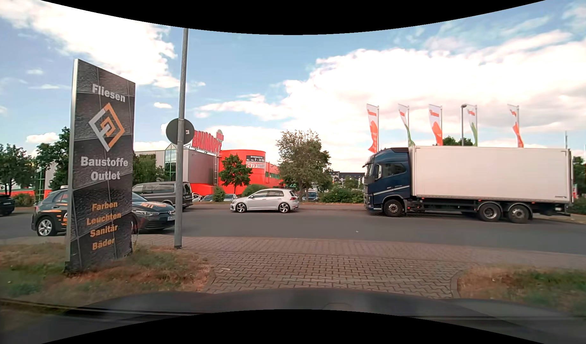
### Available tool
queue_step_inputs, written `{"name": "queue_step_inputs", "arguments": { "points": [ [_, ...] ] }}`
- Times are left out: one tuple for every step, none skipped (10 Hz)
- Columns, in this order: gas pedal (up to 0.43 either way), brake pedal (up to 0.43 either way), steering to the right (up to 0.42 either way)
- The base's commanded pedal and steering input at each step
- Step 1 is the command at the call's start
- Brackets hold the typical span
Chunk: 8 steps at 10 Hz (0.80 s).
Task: Follow the waypoints while adhering to traffic rules and regulations
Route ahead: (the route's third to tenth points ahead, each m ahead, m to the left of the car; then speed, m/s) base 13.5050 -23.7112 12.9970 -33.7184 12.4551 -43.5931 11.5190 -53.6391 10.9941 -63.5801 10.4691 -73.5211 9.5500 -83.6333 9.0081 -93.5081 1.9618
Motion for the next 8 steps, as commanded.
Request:
{"name": "queue_step_inputs", "arguments": {
  "points": [
    [0.000,0.000,0.205],
    [0.000,0.000,0.189],
    [0.000,0.000,0.175],
    [0.000,0.000,0.155],
    [0.000,0.000,0.136],
    [0.000,0.000,0.118],
    [0.000,0.000,0.107],
    [0.000,0.000,0.099]
  ]
}}
